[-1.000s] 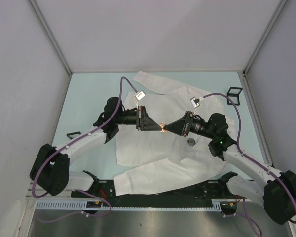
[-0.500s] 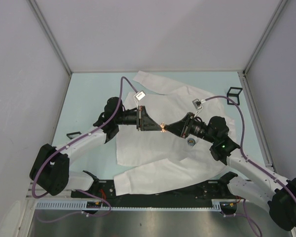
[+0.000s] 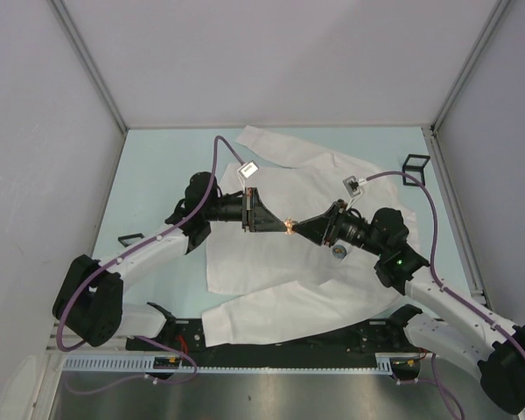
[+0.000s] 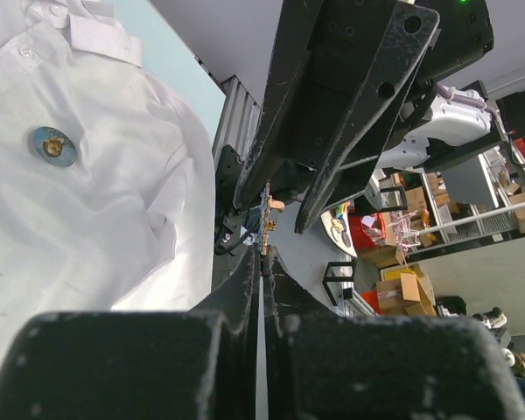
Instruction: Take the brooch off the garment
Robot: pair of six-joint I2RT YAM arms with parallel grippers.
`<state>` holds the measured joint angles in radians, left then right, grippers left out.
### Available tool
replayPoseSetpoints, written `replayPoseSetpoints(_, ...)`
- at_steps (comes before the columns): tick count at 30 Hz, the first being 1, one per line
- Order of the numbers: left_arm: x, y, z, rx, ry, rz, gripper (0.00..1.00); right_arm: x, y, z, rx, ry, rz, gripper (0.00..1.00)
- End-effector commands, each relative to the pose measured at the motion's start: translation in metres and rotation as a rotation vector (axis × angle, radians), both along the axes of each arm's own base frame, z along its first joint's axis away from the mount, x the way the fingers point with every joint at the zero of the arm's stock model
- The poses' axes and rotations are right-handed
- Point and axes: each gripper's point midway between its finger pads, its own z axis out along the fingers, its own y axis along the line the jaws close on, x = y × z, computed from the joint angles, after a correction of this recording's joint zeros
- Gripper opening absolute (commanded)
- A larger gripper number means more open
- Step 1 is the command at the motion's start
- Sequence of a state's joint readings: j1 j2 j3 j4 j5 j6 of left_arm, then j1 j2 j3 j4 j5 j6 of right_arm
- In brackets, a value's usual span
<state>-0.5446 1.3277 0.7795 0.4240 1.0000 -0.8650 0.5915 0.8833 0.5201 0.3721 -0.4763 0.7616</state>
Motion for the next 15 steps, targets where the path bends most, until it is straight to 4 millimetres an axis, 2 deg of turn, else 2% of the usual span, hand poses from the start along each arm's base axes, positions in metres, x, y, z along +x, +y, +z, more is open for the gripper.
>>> replayPoseSetpoints(1,-0.003,0.001,0.007,-0.023,-0.029,-0.021,0.00,-0.009,-0.003,0.011,0.003,-0.073,0.049,0.38)
replayPoseSetpoints(6,-0.002,0.000,0.007,-0.015,-0.038,-0.015,0.00,-0.002,-0.015,0.002,-0.074,-0.054,-0.006,0.34)
replayPoseSetpoints(13,-0.001,-0.002,0.008,0.025,-0.090,0.017,0.00,-0.001,-0.021,0.008,-0.108,-0.062,-0.038,0.34)
replayPoseSetpoints(14,-0.002,-0.002,0.002,0.073,-0.109,0.023,0.00,0.000,-0.022,0.008,-0.115,-0.056,-0.051,0.34)
replayPoseSetpoints(15,-0.003,-0.001,0.004,0.099,-0.145,0.040,0.00,0.001,-0.024,0.000,-0.139,-0.019,-0.065,0.34)
